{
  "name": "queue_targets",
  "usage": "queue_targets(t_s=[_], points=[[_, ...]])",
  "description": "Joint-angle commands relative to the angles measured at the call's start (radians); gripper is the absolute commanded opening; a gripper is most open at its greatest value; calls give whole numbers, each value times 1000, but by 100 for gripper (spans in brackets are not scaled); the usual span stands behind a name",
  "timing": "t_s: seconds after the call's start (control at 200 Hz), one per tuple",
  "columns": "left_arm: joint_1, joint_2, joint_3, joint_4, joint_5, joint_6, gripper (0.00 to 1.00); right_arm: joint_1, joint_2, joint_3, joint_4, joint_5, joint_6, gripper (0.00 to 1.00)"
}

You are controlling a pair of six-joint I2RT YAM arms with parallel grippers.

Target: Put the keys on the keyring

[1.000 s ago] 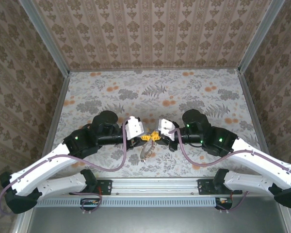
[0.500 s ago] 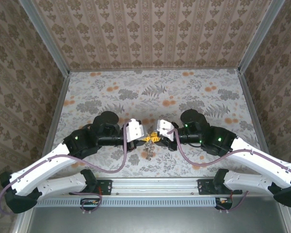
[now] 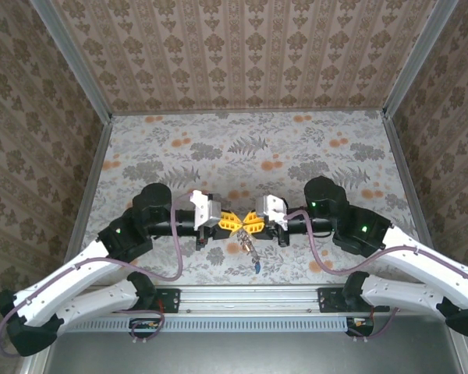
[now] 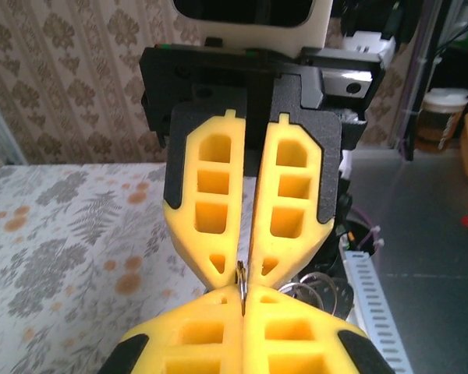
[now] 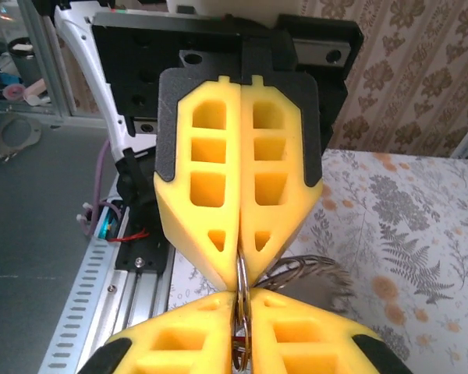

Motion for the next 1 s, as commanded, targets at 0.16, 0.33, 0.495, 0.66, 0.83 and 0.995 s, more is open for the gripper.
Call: queue_targets(t_s=[0.16, 0.33, 0.495, 0.66, 0.83, 0.995], points=[[13, -2, -24, 343, 84, -110, 0, 11, 1, -28, 45, -102, 9, 16], [20, 20, -52, 440, 98, -154, 0, 11, 0, -32, 56, -82, 9, 5], [13, 33, 7, 236, 10, -69, 0, 10, -3, -17, 29, -7, 11, 0], [-46, 99, 201, -264, -258, 126, 18, 9, -5, -17, 12, 82, 6, 0], [-100, 155, 274, -432, -393, 188, 31, 9, 23, -9, -1, 149, -2, 0], [-103, 163, 250, -397, -396, 186, 29, 9, 32, -1, 5, 124, -1, 0]])
